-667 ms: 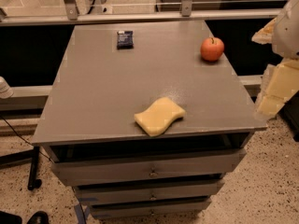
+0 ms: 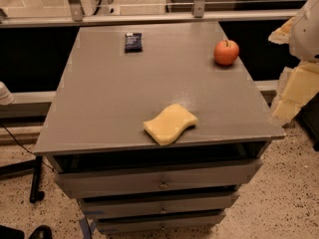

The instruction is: Move apple near rxbar blueberry

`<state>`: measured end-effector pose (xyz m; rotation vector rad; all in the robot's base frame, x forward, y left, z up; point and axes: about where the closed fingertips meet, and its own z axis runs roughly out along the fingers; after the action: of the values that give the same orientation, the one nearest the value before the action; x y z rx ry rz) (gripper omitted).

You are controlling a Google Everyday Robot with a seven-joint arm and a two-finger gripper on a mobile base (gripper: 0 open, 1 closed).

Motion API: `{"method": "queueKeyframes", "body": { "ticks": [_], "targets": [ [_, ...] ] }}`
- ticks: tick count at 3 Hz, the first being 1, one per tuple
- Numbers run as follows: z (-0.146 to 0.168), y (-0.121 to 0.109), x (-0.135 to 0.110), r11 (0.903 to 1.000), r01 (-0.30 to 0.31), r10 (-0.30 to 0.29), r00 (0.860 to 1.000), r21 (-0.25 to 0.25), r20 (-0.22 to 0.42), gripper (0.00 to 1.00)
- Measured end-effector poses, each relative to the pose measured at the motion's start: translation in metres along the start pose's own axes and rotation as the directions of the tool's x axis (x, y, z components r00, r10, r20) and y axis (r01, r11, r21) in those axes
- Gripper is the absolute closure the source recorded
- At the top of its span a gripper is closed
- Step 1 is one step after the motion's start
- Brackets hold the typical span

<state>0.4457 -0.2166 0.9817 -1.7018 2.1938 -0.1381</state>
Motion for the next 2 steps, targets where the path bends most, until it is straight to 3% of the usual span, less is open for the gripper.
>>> {"method": "queueKeyframes", "body": {
  "ticks": [1, 2],
  "targets": [
    [0.017, -0.032, 0.012, 0.9969, -0.055, 0.053, 0.998, 0.057, 0.029, 0.00],
    [0.044, -0.089, 0.025, 0.9771, -0.184, 0.174, 0.980, 0.107, 0.098, 0.00]
  ]
}}
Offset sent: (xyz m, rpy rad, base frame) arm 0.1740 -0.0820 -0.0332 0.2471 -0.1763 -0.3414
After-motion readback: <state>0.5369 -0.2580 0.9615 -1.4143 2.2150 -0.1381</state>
